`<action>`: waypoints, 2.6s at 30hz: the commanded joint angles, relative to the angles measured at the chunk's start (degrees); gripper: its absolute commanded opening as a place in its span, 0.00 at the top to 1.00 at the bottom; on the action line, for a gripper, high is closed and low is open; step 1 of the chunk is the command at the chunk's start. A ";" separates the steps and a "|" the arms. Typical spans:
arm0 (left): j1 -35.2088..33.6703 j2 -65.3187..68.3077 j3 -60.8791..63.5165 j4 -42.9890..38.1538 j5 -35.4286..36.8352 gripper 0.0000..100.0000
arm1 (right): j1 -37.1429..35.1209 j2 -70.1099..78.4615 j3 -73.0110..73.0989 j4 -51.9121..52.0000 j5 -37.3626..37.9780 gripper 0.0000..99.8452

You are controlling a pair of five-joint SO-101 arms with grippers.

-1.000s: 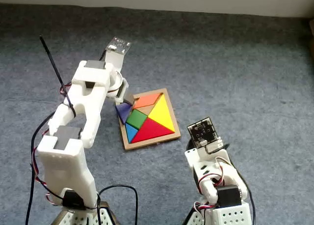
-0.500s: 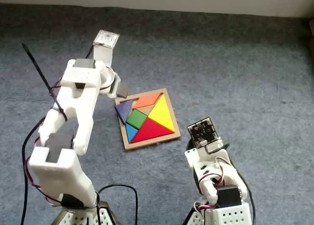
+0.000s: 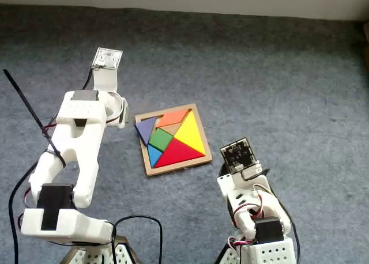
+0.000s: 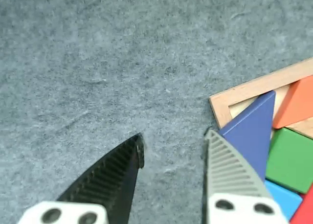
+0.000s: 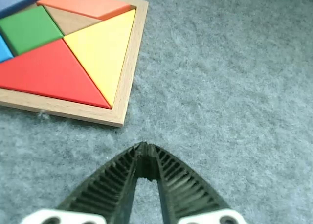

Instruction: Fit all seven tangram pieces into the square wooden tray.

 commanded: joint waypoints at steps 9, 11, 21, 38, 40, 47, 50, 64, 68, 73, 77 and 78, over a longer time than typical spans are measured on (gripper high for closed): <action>2.59 1.54 1.27 -4.22 0.70 0.88 | -0.84 -0.92 5.76 0.04 0.79 0.99; 4.79 3.47 0.04 -3.78 0.70 0.88 | -0.84 -0.92 5.76 0.04 1.32 0.99; 7.78 8.13 -4.88 -3.96 0.70 0.88 | -0.84 -0.92 5.76 0.31 4.48 0.99; 10.68 7.69 -4.53 -6.24 0.88 0.88 | -0.84 -0.92 5.76 0.31 4.57 0.99; 10.68 6.37 -4.18 -6.24 0.97 0.88 | -0.84 -0.92 5.76 0.31 4.57 0.99; 10.68 -7.78 9.27 -12.31 0.70 0.88 | -0.84 -0.92 5.76 0.31 4.57 0.99; 10.59 -14.02 15.34 -15.38 0.79 0.88 | -0.84 -0.92 5.76 0.22 4.57 0.99; 5.76 -57.19 38.55 -15.82 0.97 0.99 | -0.57 -0.92 5.41 0.04 4.22 0.99; 5.32 -71.87 44.97 -15.47 0.97 0.99 | -0.48 -0.92 5.41 0.04 4.22 0.99; 5.32 -89.45 50.95 -8.44 0.79 0.99 | 0.04 -0.92 5.41 0.13 3.52 0.99; 5.32 -102.81 53.76 -1.05 0.70 0.99 | 3.82 -1.01 4.09 -0.04 -5.98 0.99; 5.32 -105.10 54.20 0.35 0.70 0.99 | 4.53 -1.01 3.12 0.04 -7.82 0.99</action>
